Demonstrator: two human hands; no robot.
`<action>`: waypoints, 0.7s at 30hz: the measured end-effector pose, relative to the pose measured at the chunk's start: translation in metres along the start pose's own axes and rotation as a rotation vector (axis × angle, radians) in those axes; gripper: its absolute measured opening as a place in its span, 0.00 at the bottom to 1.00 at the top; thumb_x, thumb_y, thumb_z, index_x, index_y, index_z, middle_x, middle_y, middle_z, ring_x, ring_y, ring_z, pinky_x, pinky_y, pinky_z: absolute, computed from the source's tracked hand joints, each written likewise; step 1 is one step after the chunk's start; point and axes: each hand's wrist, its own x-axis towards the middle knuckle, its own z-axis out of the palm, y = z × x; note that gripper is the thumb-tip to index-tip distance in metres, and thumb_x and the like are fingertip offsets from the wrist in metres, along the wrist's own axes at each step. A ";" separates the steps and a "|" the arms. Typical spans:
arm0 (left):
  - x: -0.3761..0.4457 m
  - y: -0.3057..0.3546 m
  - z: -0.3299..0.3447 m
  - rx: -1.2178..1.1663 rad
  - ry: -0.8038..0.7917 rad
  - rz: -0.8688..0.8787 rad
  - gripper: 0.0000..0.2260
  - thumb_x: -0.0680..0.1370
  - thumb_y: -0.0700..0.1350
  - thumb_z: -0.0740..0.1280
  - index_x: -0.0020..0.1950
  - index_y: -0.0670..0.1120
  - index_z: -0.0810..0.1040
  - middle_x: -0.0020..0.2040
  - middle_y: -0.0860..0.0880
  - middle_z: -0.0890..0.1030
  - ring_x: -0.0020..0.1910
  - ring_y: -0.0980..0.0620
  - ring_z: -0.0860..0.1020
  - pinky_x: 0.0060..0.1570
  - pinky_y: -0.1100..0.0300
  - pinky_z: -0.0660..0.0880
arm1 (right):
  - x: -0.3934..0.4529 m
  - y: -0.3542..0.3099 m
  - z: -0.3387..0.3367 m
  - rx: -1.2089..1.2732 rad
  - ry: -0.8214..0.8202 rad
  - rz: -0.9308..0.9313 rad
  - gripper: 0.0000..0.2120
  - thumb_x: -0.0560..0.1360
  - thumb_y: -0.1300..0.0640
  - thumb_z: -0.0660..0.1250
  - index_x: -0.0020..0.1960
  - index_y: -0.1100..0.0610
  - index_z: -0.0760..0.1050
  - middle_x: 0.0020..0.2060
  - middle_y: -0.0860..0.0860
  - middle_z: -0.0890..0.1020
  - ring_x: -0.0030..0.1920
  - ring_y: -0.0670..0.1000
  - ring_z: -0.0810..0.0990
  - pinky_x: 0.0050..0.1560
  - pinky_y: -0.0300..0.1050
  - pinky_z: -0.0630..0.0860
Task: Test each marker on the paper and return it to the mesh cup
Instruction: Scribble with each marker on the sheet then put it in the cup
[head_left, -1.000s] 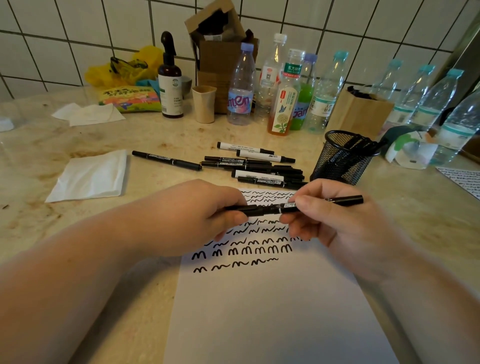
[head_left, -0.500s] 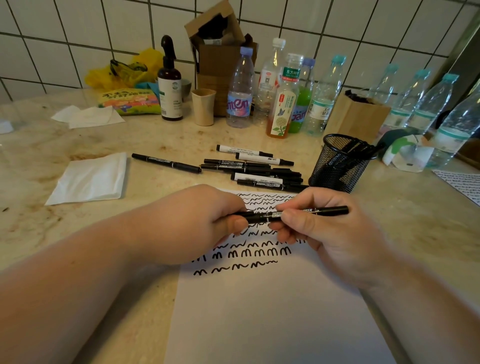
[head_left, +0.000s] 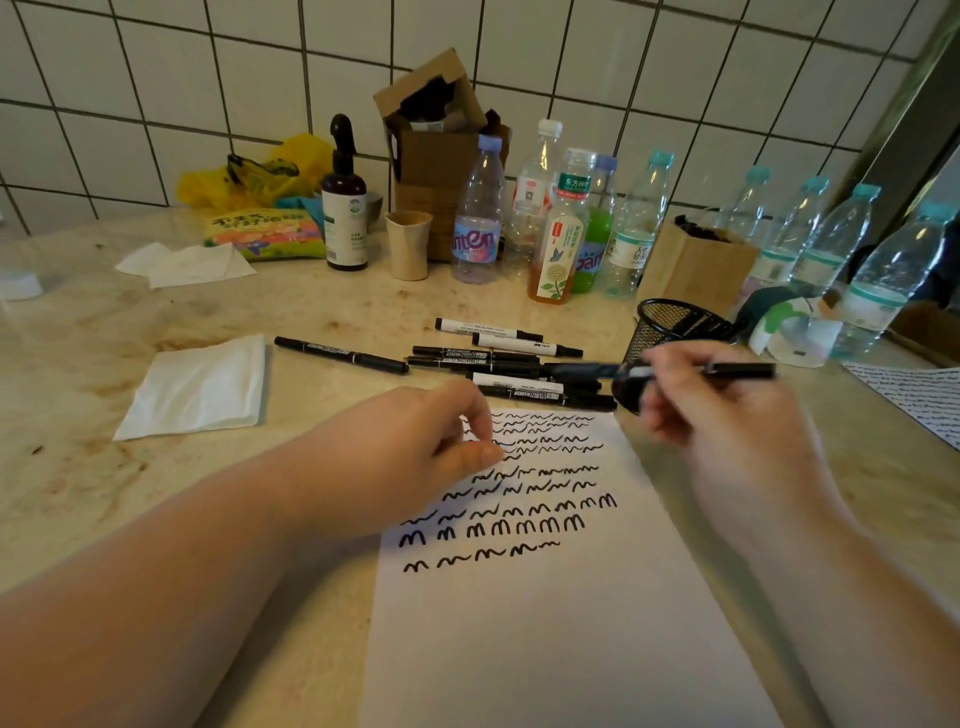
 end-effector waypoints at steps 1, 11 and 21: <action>-0.001 -0.001 0.000 0.016 0.008 -0.008 0.05 0.79 0.59 0.62 0.48 0.60 0.71 0.34 0.53 0.77 0.30 0.58 0.72 0.30 0.65 0.68 | 0.007 -0.004 -0.006 0.001 0.104 -0.009 0.05 0.79 0.56 0.67 0.50 0.54 0.82 0.33 0.49 0.82 0.35 0.48 0.80 0.38 0.44 0.77; -0.003 -0.003 -0.001 0.052 0.024 0.004 0.08 0.80 0.58 0.61 0.44 0.57 0.71 0.35 0.53 0.77 0.31 0.57 0.72 0.32 0.64 0.69 | 0.057 -0.018 -0.026 -0.349 0.350 -0.025 0.09 0.79 0.49 0.64 0.52 0.50 0.81 0.34 0.47 0.80 0.32 0.47 0.80 0.41 0.51 0.80; -0.003 -0.004 -0.001 0.100 -0.004 0.021 0.11 0.81 0.59 0.59 0.43 0.56 0.72 0.33 0.52 0.77 0.29 0.58 0.70 0.29 0.65 0.67 | 0.056 -0.025 -0.013 -0.626 0.357 -0.224 0.08 0.77 0.49 0.69 0.55 0.47 0.74 0.41 0.49 0.82 0.40 0.48 0.80 0.39 0.42 0.74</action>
